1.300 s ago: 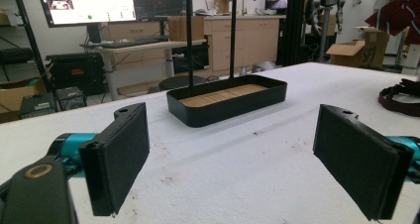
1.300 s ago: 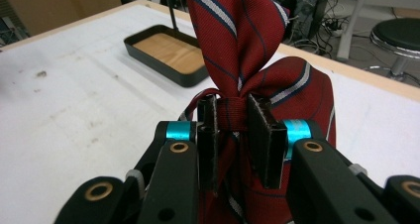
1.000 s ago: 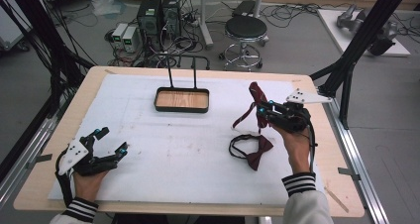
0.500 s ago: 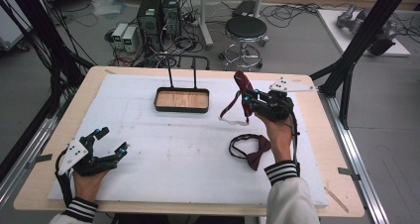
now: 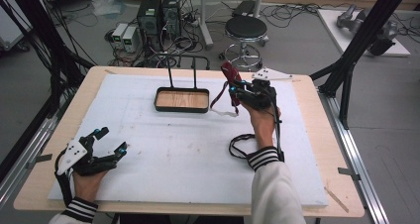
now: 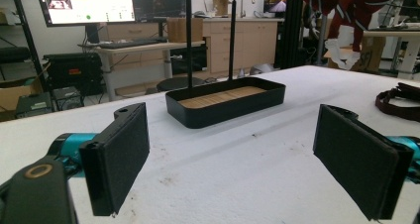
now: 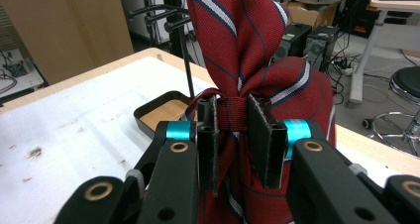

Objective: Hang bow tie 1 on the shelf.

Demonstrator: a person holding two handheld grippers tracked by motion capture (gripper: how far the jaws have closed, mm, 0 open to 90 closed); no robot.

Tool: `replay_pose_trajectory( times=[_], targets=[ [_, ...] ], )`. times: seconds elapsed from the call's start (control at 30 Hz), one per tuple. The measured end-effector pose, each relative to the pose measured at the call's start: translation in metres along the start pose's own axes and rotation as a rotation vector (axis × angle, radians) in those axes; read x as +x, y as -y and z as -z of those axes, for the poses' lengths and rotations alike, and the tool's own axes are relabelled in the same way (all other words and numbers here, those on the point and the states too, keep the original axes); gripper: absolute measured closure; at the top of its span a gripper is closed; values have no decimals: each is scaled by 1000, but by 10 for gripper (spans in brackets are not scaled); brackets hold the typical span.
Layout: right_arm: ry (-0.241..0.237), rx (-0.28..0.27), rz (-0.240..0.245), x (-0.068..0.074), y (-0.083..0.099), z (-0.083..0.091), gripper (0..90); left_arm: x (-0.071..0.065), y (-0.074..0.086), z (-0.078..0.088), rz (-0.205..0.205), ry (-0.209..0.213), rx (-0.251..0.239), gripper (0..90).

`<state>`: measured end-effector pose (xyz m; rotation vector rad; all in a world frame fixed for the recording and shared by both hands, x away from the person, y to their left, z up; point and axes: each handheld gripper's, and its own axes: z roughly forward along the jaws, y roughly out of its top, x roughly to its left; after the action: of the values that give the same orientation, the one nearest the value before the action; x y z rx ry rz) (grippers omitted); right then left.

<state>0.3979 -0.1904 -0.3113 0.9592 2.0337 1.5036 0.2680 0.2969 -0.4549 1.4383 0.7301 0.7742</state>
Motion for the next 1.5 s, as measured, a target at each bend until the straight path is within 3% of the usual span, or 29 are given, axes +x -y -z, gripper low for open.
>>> replay_pose_trajectory(
  times=[0.37, 0.8, 1.17, 1.5],
  targets=[
    [47, -34, -12, -5, -12, -24, 753, 0, 0, 0, 7, 0, -2, 147],
    [35, -74, -13, -7, -30, -48, 753, 1, 0, 0, 8, -1, -3, 147],
    [34, -61, 7, -4, -43, -71, 753, 1, 0, 0, 14, -1, -7, 147],
    [61, -32, 0, -10, -38, -87, 752, 1, 0, 1, 11, 0, -8, 147]
  ],
)
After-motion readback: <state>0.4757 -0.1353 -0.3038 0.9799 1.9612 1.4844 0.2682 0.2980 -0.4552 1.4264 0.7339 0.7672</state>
